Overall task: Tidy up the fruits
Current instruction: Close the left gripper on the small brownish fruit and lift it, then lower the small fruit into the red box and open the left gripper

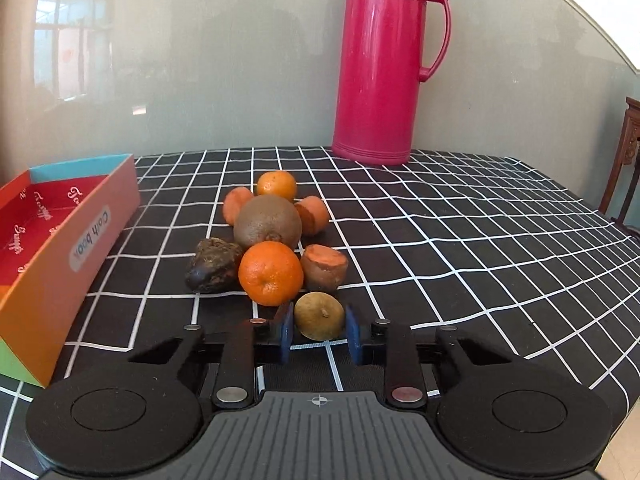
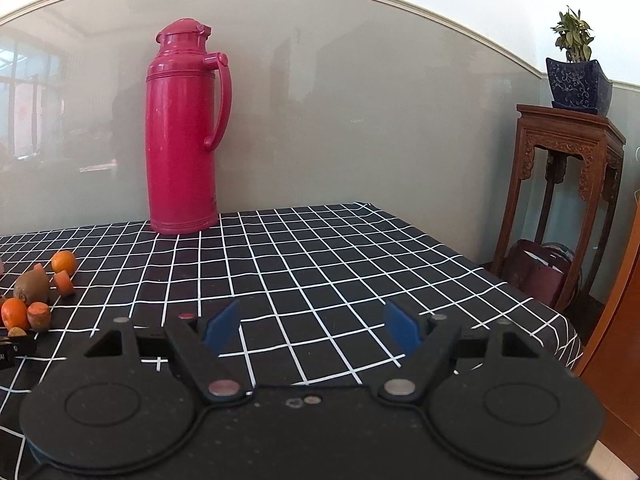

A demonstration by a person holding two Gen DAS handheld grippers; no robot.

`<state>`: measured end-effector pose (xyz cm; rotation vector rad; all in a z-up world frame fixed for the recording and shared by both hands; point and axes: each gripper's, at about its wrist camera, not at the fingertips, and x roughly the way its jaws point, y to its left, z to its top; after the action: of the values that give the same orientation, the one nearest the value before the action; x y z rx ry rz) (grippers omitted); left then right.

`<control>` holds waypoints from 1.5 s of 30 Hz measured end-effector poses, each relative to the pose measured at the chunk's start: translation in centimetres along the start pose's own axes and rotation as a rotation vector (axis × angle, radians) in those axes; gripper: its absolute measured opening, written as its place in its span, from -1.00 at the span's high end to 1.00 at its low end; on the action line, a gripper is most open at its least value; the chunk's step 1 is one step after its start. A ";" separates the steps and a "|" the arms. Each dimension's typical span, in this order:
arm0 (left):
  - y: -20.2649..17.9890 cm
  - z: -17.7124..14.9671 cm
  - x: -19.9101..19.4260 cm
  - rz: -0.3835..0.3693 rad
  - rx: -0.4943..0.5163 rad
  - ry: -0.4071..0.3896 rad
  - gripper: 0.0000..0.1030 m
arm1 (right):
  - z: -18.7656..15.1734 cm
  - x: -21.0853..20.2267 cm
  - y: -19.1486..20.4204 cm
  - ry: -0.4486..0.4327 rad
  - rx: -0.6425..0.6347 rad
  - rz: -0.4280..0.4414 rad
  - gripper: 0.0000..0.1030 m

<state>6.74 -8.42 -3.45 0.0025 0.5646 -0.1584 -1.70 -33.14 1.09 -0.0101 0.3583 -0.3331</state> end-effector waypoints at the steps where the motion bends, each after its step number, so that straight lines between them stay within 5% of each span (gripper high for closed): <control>1: 0.1 0.0 -0.3 0.000 0.004 -0.005 0.47 | 0.0 0.1 0.1 0.003 0.000 0.001 -0.52; 15: 5.4 1.3 -4.7 0.062 -0.010 -0.098 0.47 | 0.9 0.7 4.5 0.006 -0.023 0.063 -0.52; 25: 12.5 1.7 -7.2 0.200 -0.074 -0.161 0.47 | 1.7 0.8 10.8 0.005 -0.048 0.175 -0.53; 38: 20.6 0.8 -5.6 0.324 -0.180 -0.098 0.46 | 1.5 0.2 16.3 0.006 -0.103 0.264 -0.53; 40: 20.5 0.6 -5.5 0.319 -0.187 -0.095 0.24 | 1.6 0.2 16.6 0.009 -0.106 0.268 -0.53; 41: 20.3 0.6 -5.6 0.313 -0.191 -0.100 -0.12 | 1.6 0.2 16.7 0.008 -0.109 0.268 -0.53; 43: 19.7 0.6 -6.0 0.320 -0.188 -0.129 -0.48 | 1.5 0.1 16.7 0.006 -0.115 0.268 -0.53; 45: 19.1 0.7 -6.4 0.325 -0.164 -0.155 -0.50 | 1.5 0.0 16.5 0.005 -0.119 0.267 -0.53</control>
<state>4.68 11.35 -0.27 -0.0768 0.4148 0.2027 4.12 -17.58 1.35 -0.0777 0.3790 -0.0479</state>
